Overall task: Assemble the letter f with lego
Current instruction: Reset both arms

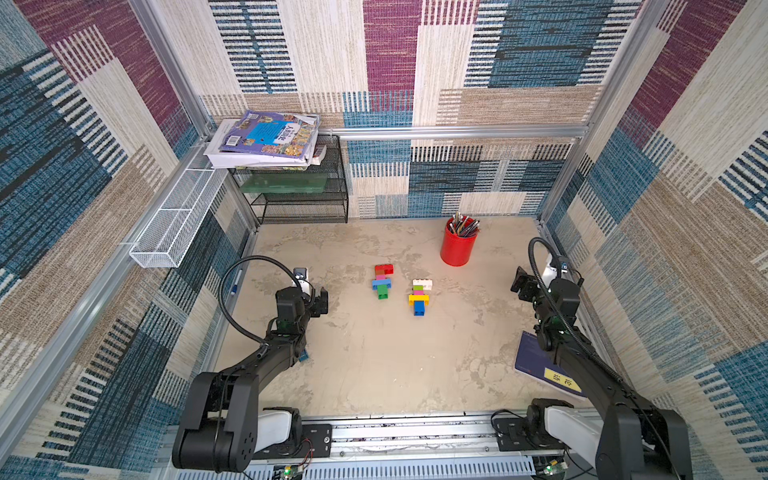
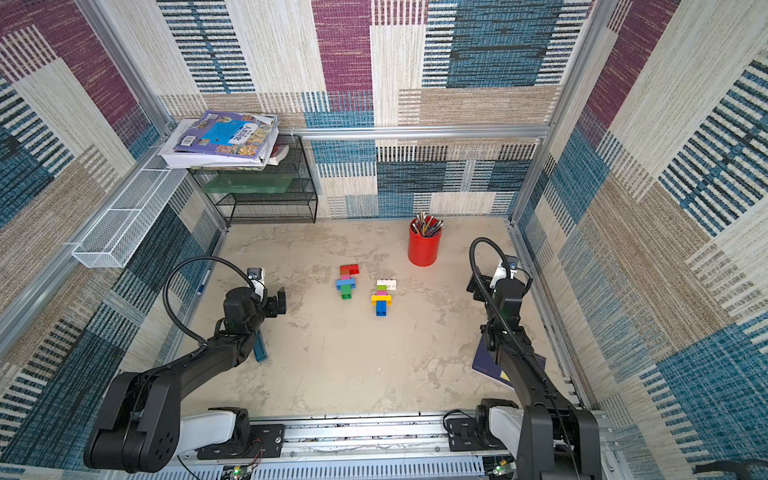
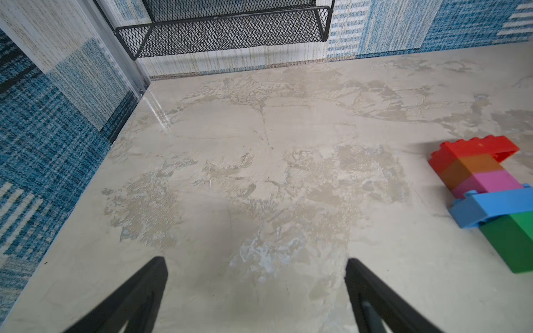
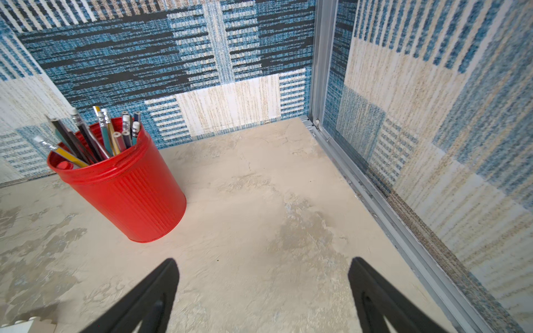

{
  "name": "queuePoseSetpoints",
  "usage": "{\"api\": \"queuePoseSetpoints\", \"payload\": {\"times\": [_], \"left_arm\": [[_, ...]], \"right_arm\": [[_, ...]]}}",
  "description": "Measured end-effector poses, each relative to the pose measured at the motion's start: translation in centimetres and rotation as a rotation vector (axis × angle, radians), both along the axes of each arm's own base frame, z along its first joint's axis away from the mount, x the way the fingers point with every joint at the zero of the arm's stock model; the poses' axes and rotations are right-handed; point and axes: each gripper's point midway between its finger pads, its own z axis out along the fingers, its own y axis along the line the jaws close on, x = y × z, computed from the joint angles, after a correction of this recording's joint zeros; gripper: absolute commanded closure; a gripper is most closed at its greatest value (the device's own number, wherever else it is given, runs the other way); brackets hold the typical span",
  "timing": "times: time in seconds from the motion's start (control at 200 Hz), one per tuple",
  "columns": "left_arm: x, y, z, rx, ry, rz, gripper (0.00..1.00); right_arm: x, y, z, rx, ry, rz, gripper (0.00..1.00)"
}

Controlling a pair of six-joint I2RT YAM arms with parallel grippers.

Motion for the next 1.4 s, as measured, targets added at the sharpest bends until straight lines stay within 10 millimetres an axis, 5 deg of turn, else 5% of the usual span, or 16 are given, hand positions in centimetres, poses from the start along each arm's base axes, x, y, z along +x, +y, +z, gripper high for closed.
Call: {"api": "queuePoseSetpoints", "payload": {"times": [0.731, 0.966, 1.277, 1.397], "left_arm": [[0.6, -0.3, -3.4, -0.004, -0.016, -0.026, 0.01], [2.4, 0.1, -2.3, -0.036, -0.020, -0.050, 0.01], [2.6, -0.1, -3.1, -0.071, 0.031, -0.091, 0.01], [2.7, 0.1, -3.1, -0.074, 0.037, -0.085, 0.01]], "right_arm": [[2.5, 1.2, -4.4, 0.003, -0.021, 0.072, 0.05], [3.6, 2.8, -6.8, -0.007, 0.027, 0.125, 0.05], [2.1, 3.8, -7.8, -0.046, 0.003, 0.163, 0.05], [2.3, 3.6, -6.7, -0.050, -0.043, 0.159, 0.05]]}}
